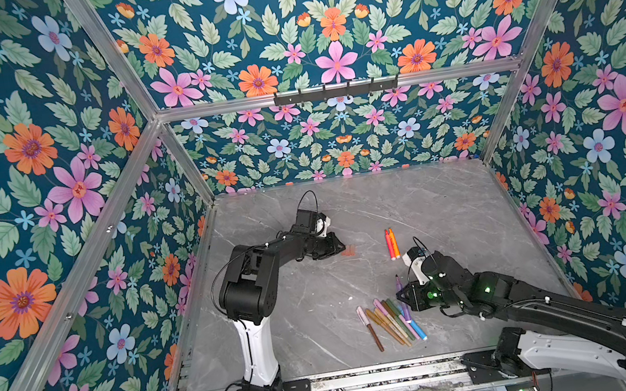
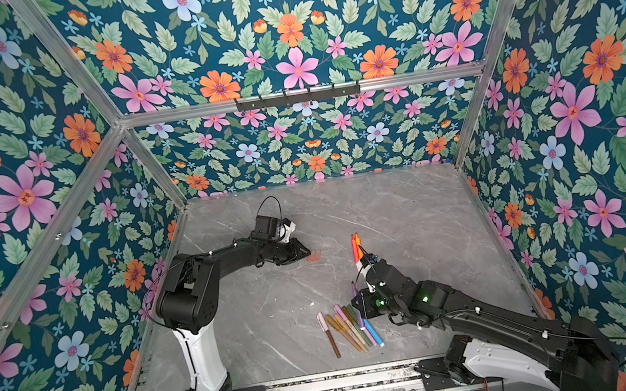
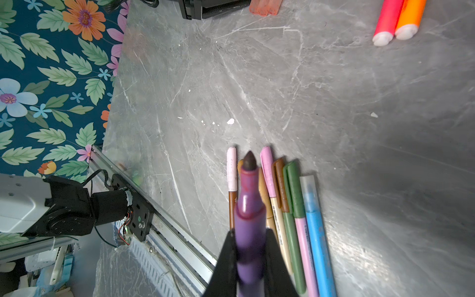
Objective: Open the pen caps
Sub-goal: 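Carry the purple cap to the other caps with the left gripper and lower it, then release the cap with the left gripper while the right gripper lays down the marker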
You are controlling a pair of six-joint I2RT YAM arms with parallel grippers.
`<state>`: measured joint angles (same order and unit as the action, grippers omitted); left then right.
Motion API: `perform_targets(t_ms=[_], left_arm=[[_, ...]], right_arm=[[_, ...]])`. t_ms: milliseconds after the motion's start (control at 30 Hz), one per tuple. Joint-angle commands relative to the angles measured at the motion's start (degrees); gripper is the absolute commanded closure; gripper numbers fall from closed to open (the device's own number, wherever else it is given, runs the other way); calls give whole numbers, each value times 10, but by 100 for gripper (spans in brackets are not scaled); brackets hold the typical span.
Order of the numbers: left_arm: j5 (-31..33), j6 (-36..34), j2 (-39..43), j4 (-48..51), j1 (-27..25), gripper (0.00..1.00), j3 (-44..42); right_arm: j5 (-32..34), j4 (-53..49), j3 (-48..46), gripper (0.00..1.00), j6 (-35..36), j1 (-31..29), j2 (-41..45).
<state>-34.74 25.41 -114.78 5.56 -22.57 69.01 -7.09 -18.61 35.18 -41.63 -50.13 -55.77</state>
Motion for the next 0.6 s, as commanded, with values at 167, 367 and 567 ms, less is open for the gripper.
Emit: perform_targets(t_ms=[167, 367, 567], left_arm=[[-6, 4, 16, -5, 1, 74, -2], [36, 6, 78, 10, 0, 74, -13], [75, -5, 210, 32, 1, 73, -61]], right_arm=[[21, -28, 12, 100, 2, -1, 0], [-8, -56, 35, 100, 25, 51, -18], [-164, -37, 40, 100, 68, 245, -71]])
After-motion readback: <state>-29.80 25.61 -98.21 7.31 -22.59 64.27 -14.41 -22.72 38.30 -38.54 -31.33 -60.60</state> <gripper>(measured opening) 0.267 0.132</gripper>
